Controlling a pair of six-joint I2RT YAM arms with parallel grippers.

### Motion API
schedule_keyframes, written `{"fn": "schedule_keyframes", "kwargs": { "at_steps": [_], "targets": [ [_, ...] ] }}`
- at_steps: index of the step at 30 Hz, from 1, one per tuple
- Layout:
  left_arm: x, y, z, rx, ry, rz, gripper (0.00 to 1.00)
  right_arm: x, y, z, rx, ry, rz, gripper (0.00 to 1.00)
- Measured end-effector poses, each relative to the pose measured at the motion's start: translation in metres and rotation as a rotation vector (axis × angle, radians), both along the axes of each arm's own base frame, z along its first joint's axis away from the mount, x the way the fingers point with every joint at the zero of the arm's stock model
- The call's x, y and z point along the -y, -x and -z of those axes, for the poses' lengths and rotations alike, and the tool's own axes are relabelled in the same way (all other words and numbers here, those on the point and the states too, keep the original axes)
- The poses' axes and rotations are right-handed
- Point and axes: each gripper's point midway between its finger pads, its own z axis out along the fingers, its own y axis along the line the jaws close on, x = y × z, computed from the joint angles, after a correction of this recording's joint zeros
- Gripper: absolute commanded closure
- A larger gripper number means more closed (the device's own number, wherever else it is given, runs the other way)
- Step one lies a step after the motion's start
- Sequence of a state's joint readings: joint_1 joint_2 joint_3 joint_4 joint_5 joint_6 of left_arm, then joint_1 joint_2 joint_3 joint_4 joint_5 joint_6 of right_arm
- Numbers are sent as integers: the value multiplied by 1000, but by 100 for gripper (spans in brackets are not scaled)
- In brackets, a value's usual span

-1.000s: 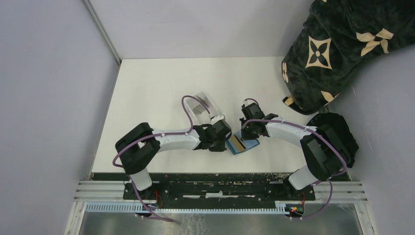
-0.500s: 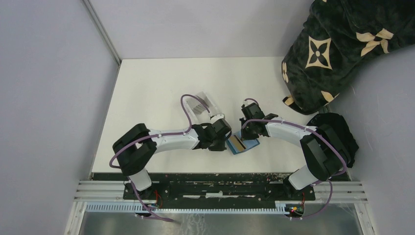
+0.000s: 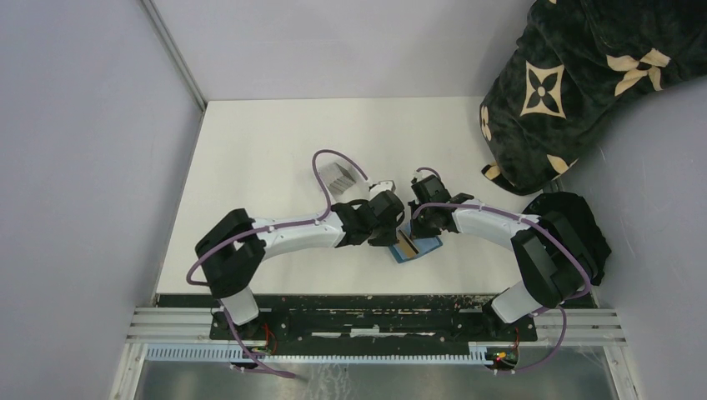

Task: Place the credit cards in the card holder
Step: Insert the credit card into the card holder.

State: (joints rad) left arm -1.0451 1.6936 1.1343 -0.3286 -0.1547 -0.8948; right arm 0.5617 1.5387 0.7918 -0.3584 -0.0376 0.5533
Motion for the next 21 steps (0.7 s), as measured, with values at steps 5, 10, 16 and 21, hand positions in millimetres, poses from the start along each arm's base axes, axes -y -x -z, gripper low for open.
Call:
{"fn": "schedule_keyframes", "kwargs": {
  "at_steps": [5, 10, 16, 21],
  "targets": [
    [-11, 6, 38, -40, -73, 3, 97, 0, 0, 0, 0, -1, -1, 99],
    [-31, 18, 67, -79, -140, 4, 97, -2, 1, 0, -5, -9, -5, 99],
    [-29, 17, 68, -73, -126, 5, 97, -3, 1, 0, -7, -13, -7, 99],
    [-28, 17, 68, -72, -124, 5, 97, -3, 2, 0, -10, -18, -9, 99]
  ]
}}
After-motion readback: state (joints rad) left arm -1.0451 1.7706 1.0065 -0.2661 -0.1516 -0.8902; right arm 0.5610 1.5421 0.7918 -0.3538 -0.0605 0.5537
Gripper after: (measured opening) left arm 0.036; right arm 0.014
